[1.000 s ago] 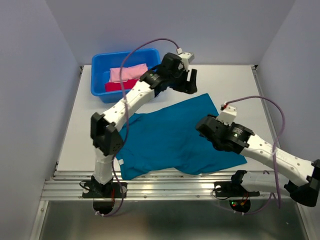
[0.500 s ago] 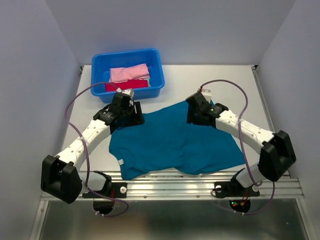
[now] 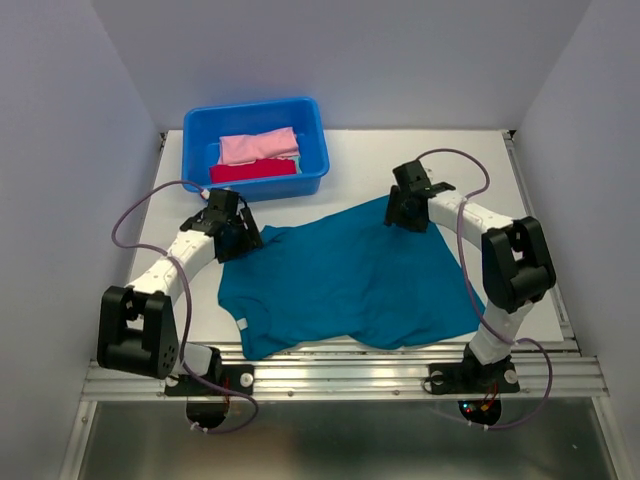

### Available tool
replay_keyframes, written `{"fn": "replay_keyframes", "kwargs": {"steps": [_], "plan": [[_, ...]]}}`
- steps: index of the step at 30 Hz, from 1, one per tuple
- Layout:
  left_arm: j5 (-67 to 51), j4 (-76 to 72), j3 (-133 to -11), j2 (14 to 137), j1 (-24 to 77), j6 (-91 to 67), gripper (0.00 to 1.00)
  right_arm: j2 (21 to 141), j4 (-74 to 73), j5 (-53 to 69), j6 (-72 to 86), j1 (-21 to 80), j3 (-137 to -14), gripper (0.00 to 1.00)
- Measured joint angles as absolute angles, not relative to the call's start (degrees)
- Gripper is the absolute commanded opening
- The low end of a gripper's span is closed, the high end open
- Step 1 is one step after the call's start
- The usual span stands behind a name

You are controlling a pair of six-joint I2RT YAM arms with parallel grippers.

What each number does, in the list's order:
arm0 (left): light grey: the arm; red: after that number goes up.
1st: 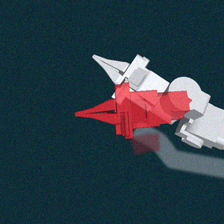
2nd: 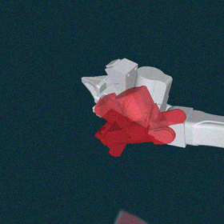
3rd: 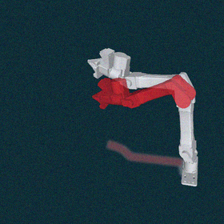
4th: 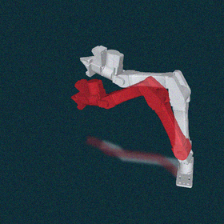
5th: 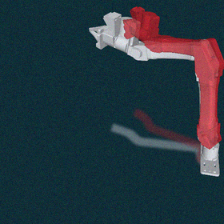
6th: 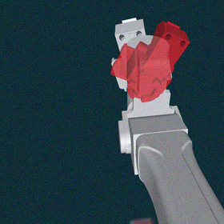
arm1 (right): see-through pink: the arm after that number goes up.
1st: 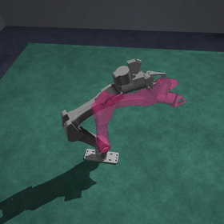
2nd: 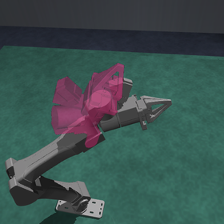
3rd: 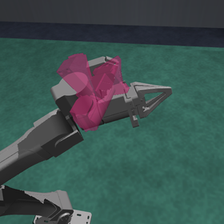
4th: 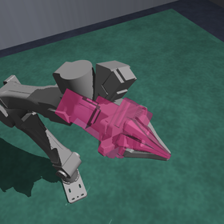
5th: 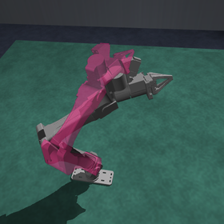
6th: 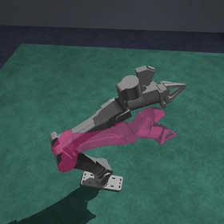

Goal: Roll the t-shirts
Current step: Flatten out the T-shirt at the center of the board.

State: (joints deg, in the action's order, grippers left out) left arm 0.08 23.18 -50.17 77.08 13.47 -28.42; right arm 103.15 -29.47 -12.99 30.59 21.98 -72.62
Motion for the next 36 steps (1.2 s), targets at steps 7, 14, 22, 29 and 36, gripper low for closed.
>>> {"fn": "replay_keyframes", "kwargs": {"steps": [7,14,22,29,36], "plan": [[0.80,20.27,-52.62,83.72,8.29,-28.64,0.65,106.39,-29.08,-11.57,29.56,19.44,-76.36,0.66],[2.66,18.61,-56.16,89.97,7.18,-29.04,0.62,108.40,-28.47,-9.50,29.32,18.76,-78.52,0.66],[6.74,17.96,-62.92,95.37,7.11,-28.82,0.56,109.60,-28.42,-8.12,29.21,18.76,-78.91,0.66],[6.74,17.54,-62.39,99.66,7.03,-29.34,0.37,109.69,-28.42,-7.90,28.86,18.76,-79.02,0.66],[6.85,17.30,-61.82,100.25,7.05,-30.59,0.00,110.52,-28.36,-7.68,28.69,18.76,-79.26,0.66]]}}
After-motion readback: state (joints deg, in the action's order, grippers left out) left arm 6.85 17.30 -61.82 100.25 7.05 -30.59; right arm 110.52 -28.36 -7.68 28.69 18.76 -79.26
